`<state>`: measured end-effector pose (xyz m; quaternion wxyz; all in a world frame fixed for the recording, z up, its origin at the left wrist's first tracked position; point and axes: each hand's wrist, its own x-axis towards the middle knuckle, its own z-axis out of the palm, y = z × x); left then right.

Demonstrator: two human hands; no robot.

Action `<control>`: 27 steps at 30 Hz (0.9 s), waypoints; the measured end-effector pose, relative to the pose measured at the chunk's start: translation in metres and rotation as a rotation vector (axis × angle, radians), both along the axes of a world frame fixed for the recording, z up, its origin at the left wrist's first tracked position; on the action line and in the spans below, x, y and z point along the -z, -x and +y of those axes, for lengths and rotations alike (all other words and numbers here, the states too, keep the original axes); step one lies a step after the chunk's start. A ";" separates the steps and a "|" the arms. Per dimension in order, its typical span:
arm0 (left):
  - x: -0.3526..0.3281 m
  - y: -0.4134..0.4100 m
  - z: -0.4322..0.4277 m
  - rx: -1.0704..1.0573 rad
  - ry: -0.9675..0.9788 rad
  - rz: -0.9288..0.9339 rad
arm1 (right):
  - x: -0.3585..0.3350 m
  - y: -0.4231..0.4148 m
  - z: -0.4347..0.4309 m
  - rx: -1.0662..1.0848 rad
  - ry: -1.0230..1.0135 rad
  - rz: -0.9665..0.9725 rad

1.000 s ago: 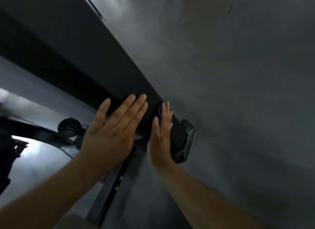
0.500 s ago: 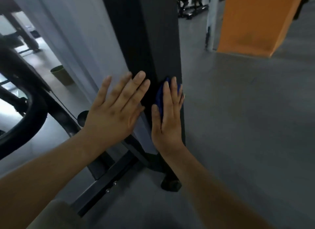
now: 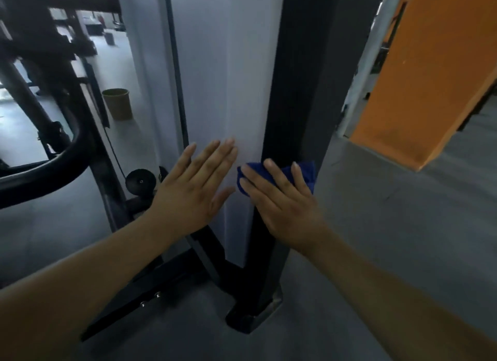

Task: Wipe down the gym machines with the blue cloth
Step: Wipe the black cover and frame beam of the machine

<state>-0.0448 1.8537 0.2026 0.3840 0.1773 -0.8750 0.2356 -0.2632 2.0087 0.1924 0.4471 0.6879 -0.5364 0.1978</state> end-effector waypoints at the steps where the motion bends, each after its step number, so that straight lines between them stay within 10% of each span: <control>1: 0.007 -0.001 -0.001 -0.003 -0.010 0.010 | 0.010 0.003 0.002 -0.004 -0.051 0.048; 8: 0.059 -0.003 0.004 0.047 -0.031 -0.072 | 0.070 0.016 0.012 -0.107 -0.407 0.403; 27: 0.101 0.006 0.002 0.050 -0.149 -0.004 | 0.156 0.005 0.004 -0.180 -0.662 0.303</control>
